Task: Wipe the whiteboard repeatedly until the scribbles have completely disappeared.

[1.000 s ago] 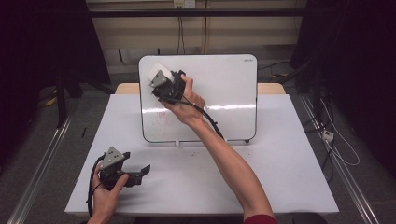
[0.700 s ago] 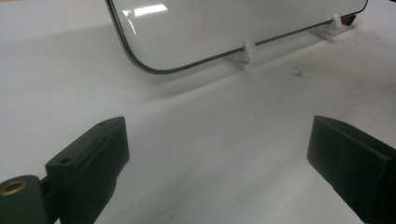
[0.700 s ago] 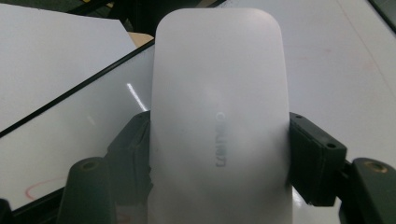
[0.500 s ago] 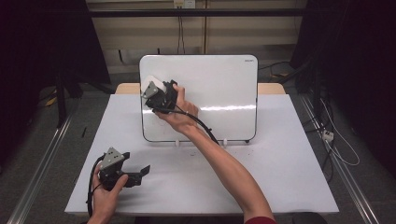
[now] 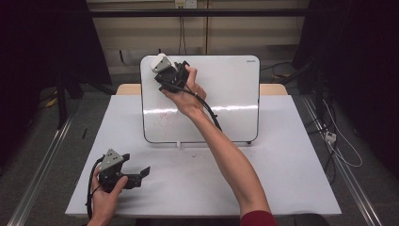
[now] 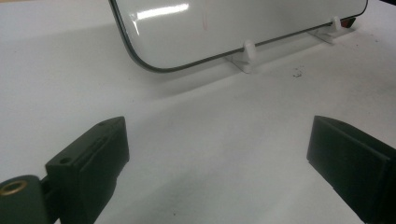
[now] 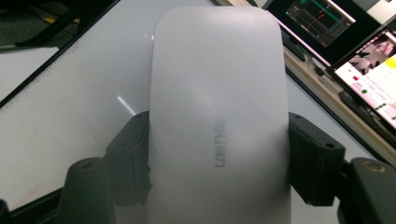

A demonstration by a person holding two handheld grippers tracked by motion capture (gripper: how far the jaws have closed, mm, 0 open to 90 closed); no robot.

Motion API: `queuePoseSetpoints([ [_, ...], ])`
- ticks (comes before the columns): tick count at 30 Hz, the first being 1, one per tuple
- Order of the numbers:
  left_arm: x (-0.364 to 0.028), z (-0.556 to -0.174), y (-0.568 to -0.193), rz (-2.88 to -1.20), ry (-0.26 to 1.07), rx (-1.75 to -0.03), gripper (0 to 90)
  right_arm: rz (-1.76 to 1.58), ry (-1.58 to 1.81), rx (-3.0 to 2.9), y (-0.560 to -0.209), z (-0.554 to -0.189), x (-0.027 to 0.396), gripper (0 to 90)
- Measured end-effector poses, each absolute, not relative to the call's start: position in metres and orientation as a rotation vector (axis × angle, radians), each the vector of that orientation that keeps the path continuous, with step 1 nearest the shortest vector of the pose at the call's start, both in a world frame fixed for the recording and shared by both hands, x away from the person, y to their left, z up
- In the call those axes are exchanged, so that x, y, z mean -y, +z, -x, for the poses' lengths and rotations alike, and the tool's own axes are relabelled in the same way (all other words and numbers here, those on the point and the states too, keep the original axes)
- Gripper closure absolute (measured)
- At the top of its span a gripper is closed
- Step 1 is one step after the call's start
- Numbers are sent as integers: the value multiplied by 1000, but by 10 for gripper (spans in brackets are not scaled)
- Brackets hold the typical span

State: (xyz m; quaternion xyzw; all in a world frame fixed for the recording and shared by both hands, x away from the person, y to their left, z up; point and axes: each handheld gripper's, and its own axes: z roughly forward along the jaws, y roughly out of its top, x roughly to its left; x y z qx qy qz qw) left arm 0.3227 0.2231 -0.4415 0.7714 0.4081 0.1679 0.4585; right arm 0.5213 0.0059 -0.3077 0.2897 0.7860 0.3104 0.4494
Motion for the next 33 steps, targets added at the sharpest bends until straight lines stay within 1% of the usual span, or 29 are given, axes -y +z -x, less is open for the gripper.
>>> queuePoseSetpoints([
  [7, -222, -323, -441, -1908, 414, -1000, 55, -658, 741, -1973, -319, -511, -18, 316],
  [15, -222, -323, -442, -1902, 418, -1007, 55, -525, 707, -2047, -348, -486, -39, 315],
  [22, -222, -323, -441, -1908, 421, -1002, 55, -468, 677, -2090, -370, -464, -41, 316],
  [27, -222, -323, -441, -1911, 421, -999, 55, -483, 682, -2097, -367, -470, -40, 316],
  [33, -222, -322, -442, -1910, 412, -998, 55, -566, 703, -2064, -346, -488, -39, 316],
])
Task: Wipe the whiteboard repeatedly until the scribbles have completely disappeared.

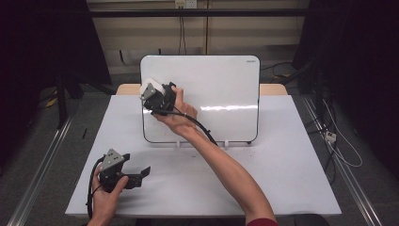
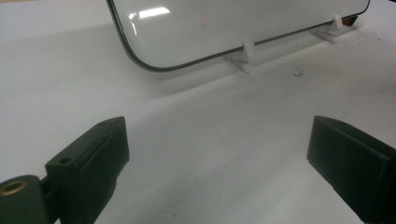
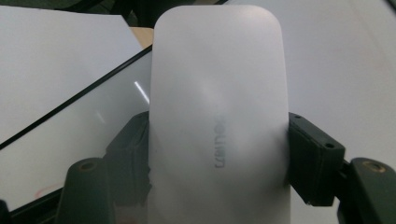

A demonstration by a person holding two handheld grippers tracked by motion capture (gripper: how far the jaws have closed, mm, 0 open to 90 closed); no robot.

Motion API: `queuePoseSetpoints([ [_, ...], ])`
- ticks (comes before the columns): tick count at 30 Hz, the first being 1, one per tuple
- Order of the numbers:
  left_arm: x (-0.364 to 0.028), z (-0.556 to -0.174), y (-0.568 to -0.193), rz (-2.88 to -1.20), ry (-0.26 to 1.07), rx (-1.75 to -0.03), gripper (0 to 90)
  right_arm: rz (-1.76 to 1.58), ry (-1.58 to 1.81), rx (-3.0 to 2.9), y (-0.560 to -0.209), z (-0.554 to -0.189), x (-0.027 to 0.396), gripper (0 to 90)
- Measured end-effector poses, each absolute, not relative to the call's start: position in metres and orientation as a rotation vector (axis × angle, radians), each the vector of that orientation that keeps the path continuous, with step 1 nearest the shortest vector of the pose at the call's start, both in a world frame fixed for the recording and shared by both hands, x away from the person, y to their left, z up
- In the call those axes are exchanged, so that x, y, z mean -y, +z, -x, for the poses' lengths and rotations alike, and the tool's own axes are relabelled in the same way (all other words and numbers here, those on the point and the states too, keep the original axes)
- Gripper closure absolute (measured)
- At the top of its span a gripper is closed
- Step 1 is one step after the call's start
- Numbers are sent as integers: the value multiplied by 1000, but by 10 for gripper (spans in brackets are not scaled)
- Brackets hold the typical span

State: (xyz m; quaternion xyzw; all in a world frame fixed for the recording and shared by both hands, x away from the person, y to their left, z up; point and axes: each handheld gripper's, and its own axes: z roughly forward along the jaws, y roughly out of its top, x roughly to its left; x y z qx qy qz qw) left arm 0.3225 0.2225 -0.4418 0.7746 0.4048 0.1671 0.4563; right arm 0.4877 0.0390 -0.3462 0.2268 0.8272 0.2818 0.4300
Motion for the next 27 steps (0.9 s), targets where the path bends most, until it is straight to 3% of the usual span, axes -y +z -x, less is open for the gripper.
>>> queuePoseSetpoints([
  [13, -224, -322, -441, -1909, 412, -996, 55, -644, 710, -2013, -310, -520, -36, 316],
  [27, -222, -322, -442, -1911, 419, -995, 55, -538, 690, -2028, -334, -501, -44, 315],
])
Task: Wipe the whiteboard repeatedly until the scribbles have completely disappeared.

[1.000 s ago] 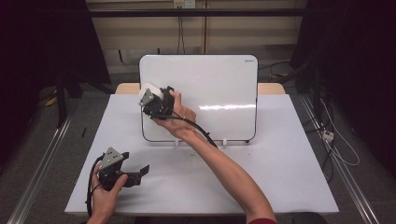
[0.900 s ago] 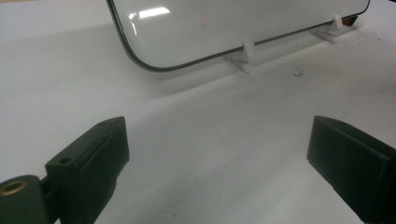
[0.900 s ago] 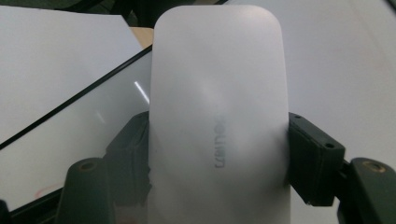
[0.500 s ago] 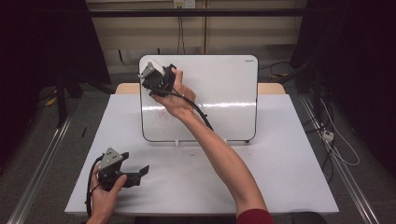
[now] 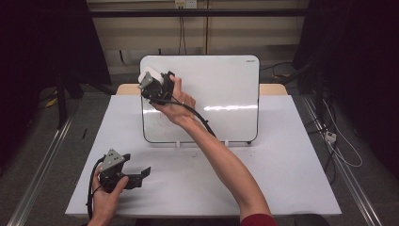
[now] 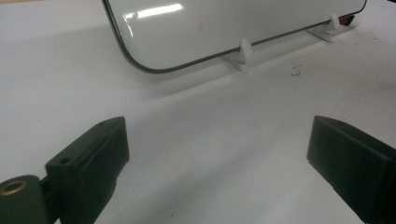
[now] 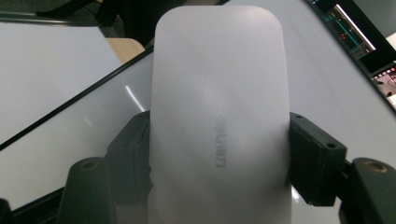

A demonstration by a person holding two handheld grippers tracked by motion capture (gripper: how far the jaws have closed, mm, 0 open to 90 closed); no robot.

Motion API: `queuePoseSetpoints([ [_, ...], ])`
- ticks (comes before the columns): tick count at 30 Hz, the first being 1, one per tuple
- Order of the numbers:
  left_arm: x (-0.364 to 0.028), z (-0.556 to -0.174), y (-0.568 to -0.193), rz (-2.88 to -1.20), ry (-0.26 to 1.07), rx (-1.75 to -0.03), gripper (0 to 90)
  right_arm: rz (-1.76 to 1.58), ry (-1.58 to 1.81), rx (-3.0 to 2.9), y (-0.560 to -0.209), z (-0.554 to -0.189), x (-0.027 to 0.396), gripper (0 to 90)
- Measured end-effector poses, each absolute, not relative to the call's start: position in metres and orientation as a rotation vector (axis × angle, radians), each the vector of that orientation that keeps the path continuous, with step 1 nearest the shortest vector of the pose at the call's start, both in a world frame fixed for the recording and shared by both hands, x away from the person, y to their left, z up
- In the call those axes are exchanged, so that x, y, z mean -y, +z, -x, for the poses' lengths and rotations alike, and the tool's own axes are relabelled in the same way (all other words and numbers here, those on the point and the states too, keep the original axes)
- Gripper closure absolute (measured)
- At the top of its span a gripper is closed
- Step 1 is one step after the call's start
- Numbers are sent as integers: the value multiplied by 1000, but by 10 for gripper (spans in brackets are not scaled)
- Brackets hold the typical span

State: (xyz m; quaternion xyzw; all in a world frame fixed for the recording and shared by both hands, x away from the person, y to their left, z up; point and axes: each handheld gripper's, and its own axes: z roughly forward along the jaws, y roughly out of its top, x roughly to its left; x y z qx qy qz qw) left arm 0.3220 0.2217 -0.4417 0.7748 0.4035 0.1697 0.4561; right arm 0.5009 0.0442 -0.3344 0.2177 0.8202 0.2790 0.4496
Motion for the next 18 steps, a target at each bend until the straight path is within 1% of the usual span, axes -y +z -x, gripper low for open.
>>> queuePoseSetpoints([
  [14, -220, -322, -443, -1918, 423, -997, 55, -422, 670, -2087, -389, -450, -39, 315],
  [18, -220, -322, -443, -1919, 421, -997, 55, -408, 683, -2081, -393, -445, -37, 316],
])
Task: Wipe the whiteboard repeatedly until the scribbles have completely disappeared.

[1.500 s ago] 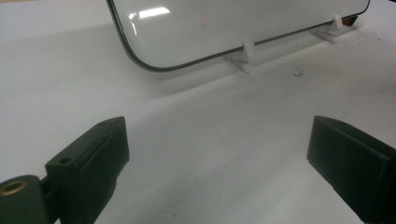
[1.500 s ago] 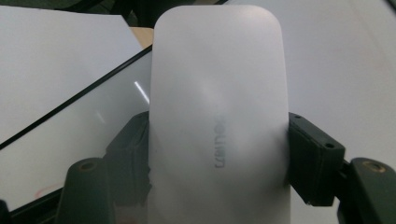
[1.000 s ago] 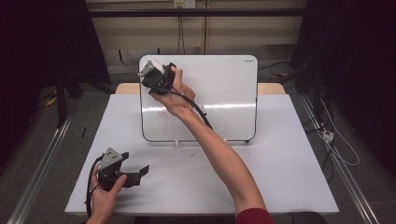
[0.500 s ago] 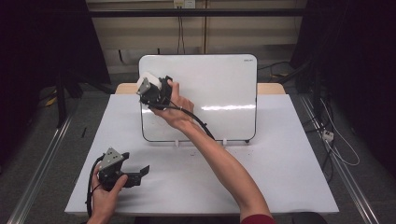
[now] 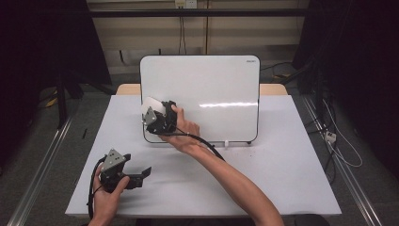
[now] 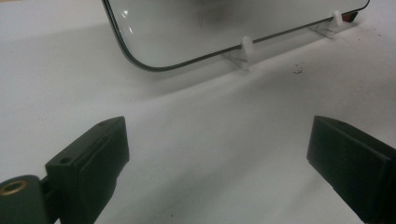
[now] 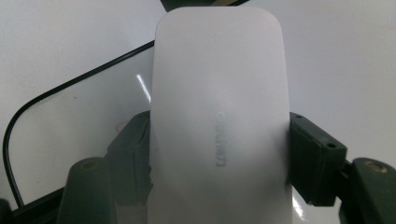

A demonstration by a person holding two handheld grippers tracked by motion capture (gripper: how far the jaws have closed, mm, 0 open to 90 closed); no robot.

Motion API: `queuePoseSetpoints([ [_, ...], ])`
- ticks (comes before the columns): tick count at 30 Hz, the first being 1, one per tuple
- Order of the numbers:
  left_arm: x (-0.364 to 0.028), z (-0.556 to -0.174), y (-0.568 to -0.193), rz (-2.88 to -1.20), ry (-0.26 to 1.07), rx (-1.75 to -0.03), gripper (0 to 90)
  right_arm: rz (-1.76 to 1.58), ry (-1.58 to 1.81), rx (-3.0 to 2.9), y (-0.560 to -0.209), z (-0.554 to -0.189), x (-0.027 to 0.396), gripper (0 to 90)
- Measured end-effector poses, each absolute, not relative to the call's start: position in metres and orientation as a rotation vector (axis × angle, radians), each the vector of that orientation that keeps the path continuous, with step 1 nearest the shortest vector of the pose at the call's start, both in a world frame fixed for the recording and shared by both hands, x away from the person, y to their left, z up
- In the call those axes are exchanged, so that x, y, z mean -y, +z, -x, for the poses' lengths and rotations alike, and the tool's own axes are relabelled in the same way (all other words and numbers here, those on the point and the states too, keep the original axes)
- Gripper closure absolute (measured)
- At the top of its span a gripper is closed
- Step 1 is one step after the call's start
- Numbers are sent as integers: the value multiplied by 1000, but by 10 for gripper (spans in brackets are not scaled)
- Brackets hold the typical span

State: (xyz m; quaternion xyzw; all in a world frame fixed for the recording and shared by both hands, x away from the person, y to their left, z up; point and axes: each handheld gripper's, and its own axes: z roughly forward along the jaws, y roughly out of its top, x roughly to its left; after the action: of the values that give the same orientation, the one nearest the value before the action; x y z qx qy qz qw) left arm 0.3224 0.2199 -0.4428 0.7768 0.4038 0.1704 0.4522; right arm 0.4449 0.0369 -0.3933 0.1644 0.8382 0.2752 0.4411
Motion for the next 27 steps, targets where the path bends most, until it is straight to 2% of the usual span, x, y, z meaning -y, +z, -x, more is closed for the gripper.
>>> queuePoseSetpoints([
  [4, -221, -323, -443, -1917, 421, -999, 55, -429, 715, -2086, -390, -450, -35, 316],
  [14, -221, -322, -442, -1912, 419, -1000, 55, -544, 728, -2030, -354, -480, -22, 316],
  [27, -220, -322, -442, -1919, 422, -992, 55, -474, 706, -2040, -379, -459, -30, 316],
])
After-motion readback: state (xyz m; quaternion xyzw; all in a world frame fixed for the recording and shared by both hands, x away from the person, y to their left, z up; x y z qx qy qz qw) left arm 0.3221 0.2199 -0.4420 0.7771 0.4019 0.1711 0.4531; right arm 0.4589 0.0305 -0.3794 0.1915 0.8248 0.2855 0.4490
